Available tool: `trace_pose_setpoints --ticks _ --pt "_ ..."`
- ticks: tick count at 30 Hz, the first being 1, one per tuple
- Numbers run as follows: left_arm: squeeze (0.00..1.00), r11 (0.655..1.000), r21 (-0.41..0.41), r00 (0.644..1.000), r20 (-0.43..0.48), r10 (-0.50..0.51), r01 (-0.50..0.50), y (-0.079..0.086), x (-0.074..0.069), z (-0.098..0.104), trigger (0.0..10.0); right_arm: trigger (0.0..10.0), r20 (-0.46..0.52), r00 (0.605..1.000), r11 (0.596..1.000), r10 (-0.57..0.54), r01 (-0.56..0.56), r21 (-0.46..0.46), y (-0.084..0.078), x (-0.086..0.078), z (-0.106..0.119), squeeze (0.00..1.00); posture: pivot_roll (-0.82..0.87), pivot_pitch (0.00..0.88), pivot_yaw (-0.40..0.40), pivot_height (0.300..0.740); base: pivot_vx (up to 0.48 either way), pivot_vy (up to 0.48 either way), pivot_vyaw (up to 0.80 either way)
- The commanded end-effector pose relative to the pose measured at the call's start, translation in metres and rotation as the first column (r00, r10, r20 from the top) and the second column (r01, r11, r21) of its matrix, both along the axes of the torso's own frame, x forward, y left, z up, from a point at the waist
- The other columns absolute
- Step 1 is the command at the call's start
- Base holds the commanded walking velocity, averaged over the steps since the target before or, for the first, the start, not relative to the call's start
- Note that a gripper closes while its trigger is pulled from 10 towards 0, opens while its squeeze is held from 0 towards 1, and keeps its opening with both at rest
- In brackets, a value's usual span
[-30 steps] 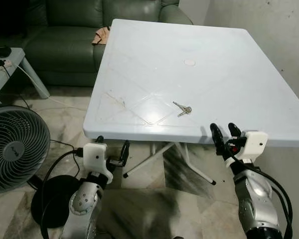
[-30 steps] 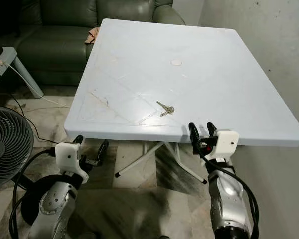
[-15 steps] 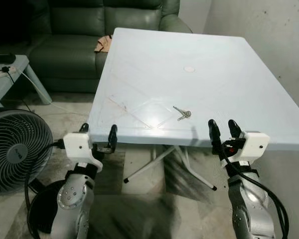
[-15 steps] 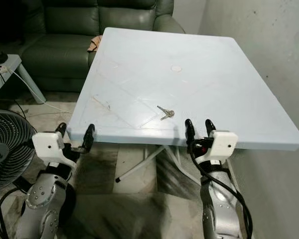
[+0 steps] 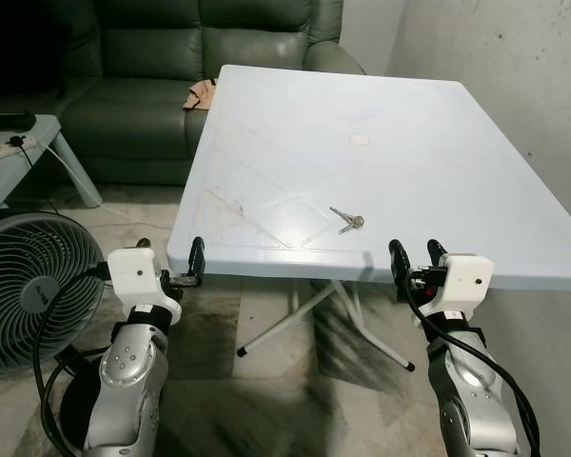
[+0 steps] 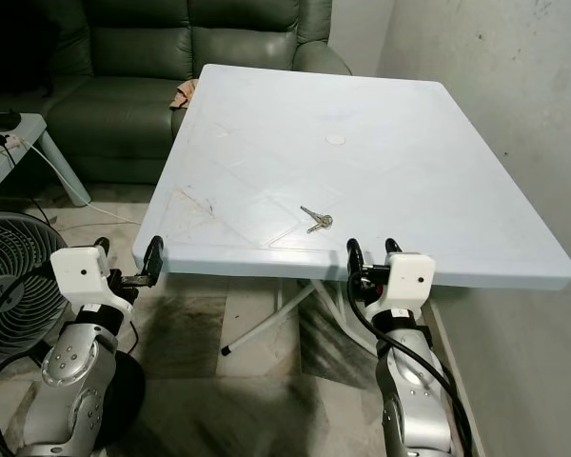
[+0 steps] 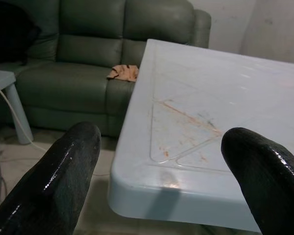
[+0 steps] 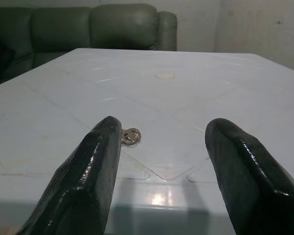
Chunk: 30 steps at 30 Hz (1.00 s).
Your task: Hang keys on a hook
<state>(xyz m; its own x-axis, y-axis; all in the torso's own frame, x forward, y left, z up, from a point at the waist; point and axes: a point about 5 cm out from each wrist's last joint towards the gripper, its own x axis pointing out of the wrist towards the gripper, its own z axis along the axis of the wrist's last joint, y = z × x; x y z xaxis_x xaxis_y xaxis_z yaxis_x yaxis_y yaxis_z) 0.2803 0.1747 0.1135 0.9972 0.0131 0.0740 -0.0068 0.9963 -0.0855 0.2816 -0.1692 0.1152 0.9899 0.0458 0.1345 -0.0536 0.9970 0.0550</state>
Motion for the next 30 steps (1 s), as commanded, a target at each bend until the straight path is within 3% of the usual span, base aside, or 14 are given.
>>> trace_pose_setpoints --ticks 1,18,30 --pt "0.00 1.000 0.011 1.000 -0.014 0.018 -0.018 0.004 0.002 -0.001 10.0 10.0 -0.013 1.000 1.000 -0.009 0.009 -0.004 -0.001 0.002 0.000 0.00 0.05 0.033 -0.033 0.732 0.000 0.000 0.00" --pt "0.00 1.000 0.023 0.999 -0.043 0.004 -0.003 0.000 0.003 -0.002 10.0 10.0 -0.020 1.000 0.999 -0.013 0.012 -0.046 -0.001 0.001 -0.002 0.00 0.03 0.036 -0.041 0.732 0.000 0.000 0.00" --pt "0.00 0.999 0.009 0.999 0.006 -0.043 0.043 -0.004 0.000 0.002 10.0 10.0 -0.022 0.999 0.997 -0.042 0.040 -0.061 -0.005 -0.006 -0.009 0.00 0.02 0.000 -0.016 0.732 0.000 0.000 0.00"
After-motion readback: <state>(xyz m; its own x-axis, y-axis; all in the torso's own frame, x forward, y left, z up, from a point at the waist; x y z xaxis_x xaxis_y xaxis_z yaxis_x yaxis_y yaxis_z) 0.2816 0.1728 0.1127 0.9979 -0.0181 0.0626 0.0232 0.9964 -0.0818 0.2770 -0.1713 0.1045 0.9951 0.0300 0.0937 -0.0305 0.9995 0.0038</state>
